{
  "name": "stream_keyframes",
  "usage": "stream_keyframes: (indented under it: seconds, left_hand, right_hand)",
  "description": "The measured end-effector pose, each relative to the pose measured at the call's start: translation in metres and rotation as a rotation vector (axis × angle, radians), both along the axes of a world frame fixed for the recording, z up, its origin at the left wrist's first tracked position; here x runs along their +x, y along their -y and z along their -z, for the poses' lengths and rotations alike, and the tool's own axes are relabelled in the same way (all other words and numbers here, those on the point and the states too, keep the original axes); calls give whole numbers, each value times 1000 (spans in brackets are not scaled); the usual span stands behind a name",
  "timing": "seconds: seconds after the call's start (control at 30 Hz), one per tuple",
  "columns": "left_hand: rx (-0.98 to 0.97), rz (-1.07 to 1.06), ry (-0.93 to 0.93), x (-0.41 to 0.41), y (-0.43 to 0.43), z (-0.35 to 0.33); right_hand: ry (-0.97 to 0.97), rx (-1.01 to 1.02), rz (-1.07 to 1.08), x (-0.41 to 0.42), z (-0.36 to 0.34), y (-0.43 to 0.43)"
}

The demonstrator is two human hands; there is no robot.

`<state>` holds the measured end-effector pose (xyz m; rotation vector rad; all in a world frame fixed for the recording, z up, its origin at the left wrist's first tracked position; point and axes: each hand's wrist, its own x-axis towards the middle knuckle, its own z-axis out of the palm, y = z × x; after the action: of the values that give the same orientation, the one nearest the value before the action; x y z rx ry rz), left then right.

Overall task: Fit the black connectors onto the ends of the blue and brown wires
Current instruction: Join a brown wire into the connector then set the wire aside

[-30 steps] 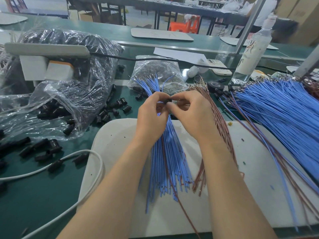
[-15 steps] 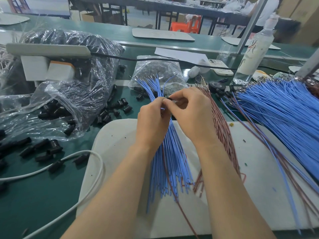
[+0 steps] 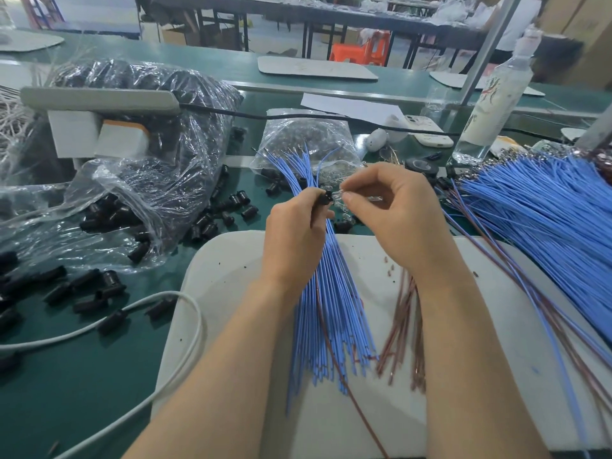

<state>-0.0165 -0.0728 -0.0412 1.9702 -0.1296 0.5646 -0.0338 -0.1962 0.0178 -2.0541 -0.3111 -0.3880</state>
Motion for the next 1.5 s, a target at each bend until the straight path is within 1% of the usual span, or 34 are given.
stream_keyframes:
  seconds: [0.13, 0.37, 0.5, 0.67, 0.8, 0.97, 1.13, 1.3, 1.4, 1.5]
  left_hand:
    - [82, 12, 31, -1, 0, -2]
    - [208, -11, 55, -1, 0, -4]
    - [263, -17, 68, -2, -1, -5]
    - [116, 171, -20, -4, -6, -9]
    - [71, 237, -35, -4, -10, -10]
    - [140, 240, -1, -7, -9, -12]
    - [235, 214, 44, -5, -8, -13]
    - [170, 274, -37, -6, -9, -10]
    - [131, 218, -73, -2, -11, -7]
    - [26, 182, -91, 0, -13, -5]
  right_hand:
    - [29, -36, 12, -1, 1, -2]
    - [141, -187, 79, -2, 1, -5]
    - [161, -215, 105, 0, 2, -5]
    - [93, -191, 130, 5, 5, 6]
    - [13, -136, 81, 9, 7, 17]
    - [-38, -57, 16, 11, 9, 23]
    - [-68, -66, 19, 13, 13, 25]
    - [-51, -53, 5, 14, 16, 22]
    - [-34, 10, -17, 13, 15, 20]
    - [-30, 99, 8, 12, 13, 20]
